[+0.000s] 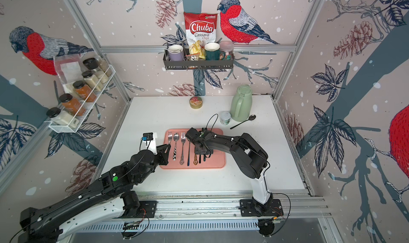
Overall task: Set the spoon and fork side by side
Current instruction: Place the fork on the tray.
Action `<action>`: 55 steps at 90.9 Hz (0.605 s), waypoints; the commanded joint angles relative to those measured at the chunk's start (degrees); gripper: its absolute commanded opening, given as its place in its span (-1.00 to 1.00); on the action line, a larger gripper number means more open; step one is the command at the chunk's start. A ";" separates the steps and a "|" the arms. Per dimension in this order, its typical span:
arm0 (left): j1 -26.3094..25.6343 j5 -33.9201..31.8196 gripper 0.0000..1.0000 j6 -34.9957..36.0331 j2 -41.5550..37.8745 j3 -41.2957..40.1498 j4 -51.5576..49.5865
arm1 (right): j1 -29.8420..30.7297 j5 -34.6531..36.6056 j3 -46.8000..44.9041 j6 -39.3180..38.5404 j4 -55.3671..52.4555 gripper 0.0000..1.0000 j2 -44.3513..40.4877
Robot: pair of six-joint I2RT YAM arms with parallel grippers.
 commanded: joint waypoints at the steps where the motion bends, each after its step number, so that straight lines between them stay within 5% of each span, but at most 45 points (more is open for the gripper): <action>1: -0.11 0.38 -0.57 0.26 -0.09 -0.01 0.20 | 0.01 0.23 -0.21 -1.69 -2.07 -0.90 -0.07; 16: -0.11 0.55 -0.57 0.09 -0.07 -0.27 0.35 | -0.07 0.84 -0.95 -1.53 -2.79 -0.87 -1.20; 33: -0.12 0.75 -0.56 0.18 -0.02 -0.34 0.45 | -0.02 -0.76 -1.12 -1.41 -3.71 -0.27 -1.81; 55: -0.11 0.87 -0.56 0.08 0.23 -0.49 0.46 | -1.26 0.43 -1.91 0.28 -5.93 -0.04 -10.13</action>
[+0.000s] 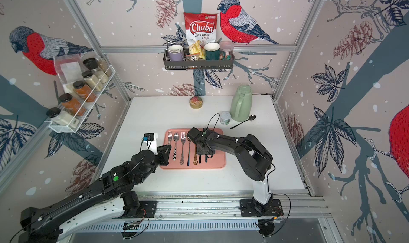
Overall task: Set the spoon and fork side by side
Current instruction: Place the fork on the tray, then pick up the spoon from the center of the board.
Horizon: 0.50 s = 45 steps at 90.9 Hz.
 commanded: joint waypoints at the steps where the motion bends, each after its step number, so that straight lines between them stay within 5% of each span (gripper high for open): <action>1: -0.11 -0.05 -0.56 0.08 -0.05 -0.14 0.50 | -1.23 1.21 -0.72 1.09 -2.53 -0.04 -5.08; 25: -0.11 0.14 -0.56 0.23 -0.18 -0.21 0.61 | -12.50 5.78 -7.77 1.98 -0.92 -0.02 -15.81; 45: -0.11 0.32 -0.56 0.40 0.01 0.11 0.88 | -24.91 3.82 -7.42 -3.27 2.74 0.03 -11.38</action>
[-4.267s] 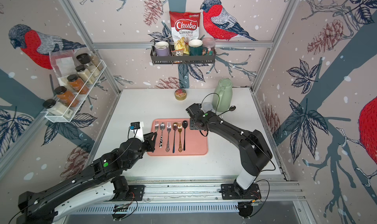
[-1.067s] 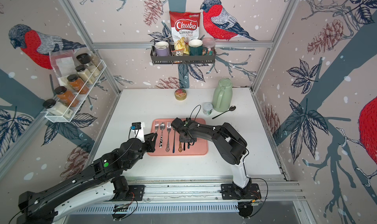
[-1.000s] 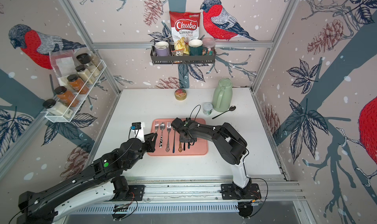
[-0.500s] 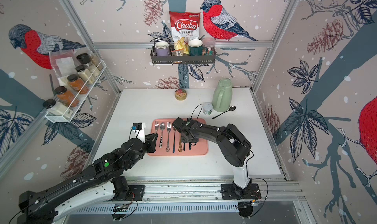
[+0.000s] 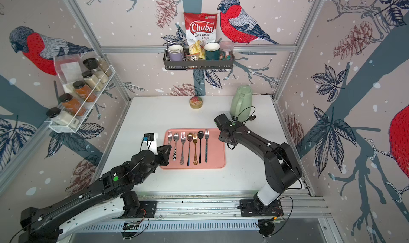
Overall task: Set the spoon and fork side by side
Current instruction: Pick up the spoon from the center of the board.
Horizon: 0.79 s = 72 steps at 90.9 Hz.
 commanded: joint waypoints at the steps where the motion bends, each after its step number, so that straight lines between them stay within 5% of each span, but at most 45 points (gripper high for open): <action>1: -0.11 0.11 -0.56 0.41 -0.06 0.16 0.75 | -4.98 -0.22 1.22 -3.47 2.69 0.03 3.14; 28: -0.11 -0.73 -0.54 1.78 -0.72 1.06 -0.33 | -14.58 -3.75 7.23 -8.88 8.16 -0.03 14.03; 72: -0.11 -1.75 -0.51 3.07 -0.60 1.92 -1.00 | -17.12 -7.19 16.21 -11.33 10.11 -0.01 23.17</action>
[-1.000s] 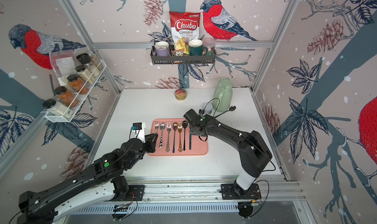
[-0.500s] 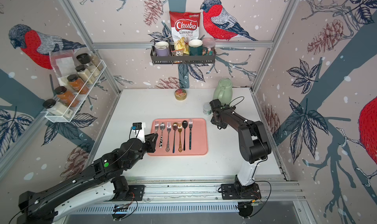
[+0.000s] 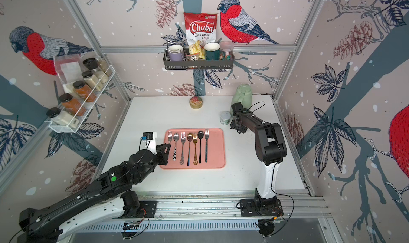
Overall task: Set the spoon and fork side by side
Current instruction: Pick up the spoon from the center of the board.
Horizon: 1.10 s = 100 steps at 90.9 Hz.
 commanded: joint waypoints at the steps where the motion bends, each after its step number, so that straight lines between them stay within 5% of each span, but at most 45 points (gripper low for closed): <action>1: -0.11 -0.82 -0.51 1.09 -0.05 0.63 -0.63 | -0.28 -0.99 2.35 -1.33 0.04 -0.01 2.03; 39: -0.11 -1.30 -0.50 1.40 -0.64 0.68 -1.07 | -0.84 -0.41 10.67 -1.94 -7.09 -0.04 9.52; 53: -0.11 -1.14 -0.50 1.43 -0.76 0.42 -0.72 | -0.77 -1.57 10.93 -2.32 -8.06 -0.43 9.94; 100: -0.11 -0.51 -0.46 1.11 -0.33 -0.73 1.50 | -0.71 -2.46 -7.29 -5.62 -6.11 -0.78 -2.57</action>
